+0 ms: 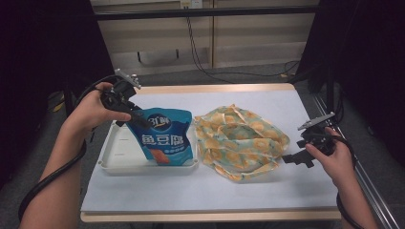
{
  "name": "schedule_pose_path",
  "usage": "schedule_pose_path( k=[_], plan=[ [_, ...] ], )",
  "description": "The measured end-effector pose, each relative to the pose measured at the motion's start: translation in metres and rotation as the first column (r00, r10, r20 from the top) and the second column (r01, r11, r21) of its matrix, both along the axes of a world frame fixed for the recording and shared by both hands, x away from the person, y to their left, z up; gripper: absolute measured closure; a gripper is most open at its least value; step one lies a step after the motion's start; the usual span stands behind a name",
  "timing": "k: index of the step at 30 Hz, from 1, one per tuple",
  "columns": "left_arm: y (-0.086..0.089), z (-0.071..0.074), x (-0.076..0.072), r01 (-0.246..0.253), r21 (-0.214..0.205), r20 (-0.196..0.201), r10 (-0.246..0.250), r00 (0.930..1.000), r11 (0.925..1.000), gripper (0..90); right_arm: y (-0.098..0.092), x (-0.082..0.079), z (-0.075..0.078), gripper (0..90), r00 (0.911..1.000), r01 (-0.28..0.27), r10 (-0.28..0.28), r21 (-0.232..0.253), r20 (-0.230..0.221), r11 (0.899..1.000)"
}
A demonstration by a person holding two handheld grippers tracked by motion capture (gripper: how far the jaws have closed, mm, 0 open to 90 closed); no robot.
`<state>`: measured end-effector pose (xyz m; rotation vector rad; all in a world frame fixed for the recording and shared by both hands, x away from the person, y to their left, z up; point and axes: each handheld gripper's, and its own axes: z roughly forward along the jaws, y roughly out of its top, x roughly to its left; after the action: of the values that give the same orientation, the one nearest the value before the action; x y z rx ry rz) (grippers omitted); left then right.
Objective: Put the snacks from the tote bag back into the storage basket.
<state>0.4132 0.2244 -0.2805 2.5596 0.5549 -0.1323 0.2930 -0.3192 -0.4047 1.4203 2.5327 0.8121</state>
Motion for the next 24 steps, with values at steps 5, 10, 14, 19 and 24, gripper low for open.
schedule_pose_path(
  k=[5,10,14,19,24],
  plan=[
    [0.017,-0.005,-0.007,-0.069,-0.027,0.021,0.069,0.9974,0.9973,22.8,0.000,0.000,0.000,7.8,1.0000,0.004,-0.004,0.002,-0.004,1.000],
    [0.030,-0.013,-0.014,-0.118,-0.042,0.023,0.119,0.9926,0.9921,19.2,-0.001,-0.001,0.000,7.8,1.0000,0.008,-0.008,0.002,-0.003,1.000],
    [0.038,-0.022,-0.017,-0.138,-0.042,0.026,0.139,0.9899,0.9895,16.9,-0.002,-0.001,0.001,7.7,0.9999,0.011,-0.011,0.003,0.000,1.000],
    [0.043,-0.034,-0.021,-0.160,-0.071,0.021,0.162,0.9866,0.9846,14.1,-0.004,-0.002,0.001,7.7,0.9999,0.015,-0.015,0.003,-0.003,1.000],
    [0.052,-0.043,-0.025,-0.196,-0.081,0.039,0.199,0.9791,0.9773,10.2,-0.004,-0.001,-0.001,7.8,0.9999,0.014,-0.014,-0.001,0.003,1.000]
  ],
)
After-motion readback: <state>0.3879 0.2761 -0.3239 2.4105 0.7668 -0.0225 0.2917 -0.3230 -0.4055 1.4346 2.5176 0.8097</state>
